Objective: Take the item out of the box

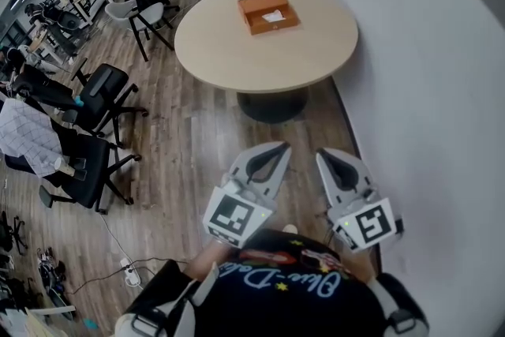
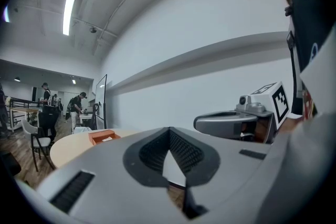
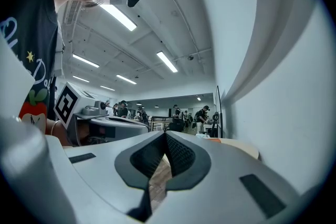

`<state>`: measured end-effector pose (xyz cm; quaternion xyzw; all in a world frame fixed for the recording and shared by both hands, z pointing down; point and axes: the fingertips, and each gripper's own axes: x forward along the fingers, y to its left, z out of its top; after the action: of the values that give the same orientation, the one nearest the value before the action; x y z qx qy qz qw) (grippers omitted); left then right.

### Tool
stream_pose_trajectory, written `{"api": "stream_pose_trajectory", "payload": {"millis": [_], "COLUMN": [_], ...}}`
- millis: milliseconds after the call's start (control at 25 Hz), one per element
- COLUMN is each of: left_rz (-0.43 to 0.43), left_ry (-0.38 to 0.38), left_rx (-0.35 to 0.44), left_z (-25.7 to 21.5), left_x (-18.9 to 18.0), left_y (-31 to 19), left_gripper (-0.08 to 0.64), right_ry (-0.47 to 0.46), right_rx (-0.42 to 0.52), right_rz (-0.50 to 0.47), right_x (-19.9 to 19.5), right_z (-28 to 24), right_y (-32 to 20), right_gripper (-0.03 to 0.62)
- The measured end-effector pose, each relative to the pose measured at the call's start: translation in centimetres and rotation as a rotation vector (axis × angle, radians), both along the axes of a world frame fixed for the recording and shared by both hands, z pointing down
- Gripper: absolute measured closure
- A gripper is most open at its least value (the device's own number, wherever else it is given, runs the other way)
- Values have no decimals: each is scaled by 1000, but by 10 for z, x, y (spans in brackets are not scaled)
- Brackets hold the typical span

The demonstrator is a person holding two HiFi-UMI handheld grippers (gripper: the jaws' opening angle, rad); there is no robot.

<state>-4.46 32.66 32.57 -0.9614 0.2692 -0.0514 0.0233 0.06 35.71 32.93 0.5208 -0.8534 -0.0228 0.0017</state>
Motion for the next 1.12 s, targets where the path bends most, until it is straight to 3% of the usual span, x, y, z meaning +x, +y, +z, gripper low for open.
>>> {"api": "stream_pose_trajectory", "payload": {"millis": [520,1120], "left_rz": [-19,28], "left_ry": [-14,13], "left_rx": [-28,-31], "left_z": [16,13], "left_x": [7,35], "left_y": [0,-67], "left_gripper": [575,575], "right_ry": [-31,6], "right_rx": [-19,-15], "right_rz": [-15,30], "right_x": [8,34], "right_z": [10,5], "right_y": [0,-60], "right_gripper": [597,596]}}
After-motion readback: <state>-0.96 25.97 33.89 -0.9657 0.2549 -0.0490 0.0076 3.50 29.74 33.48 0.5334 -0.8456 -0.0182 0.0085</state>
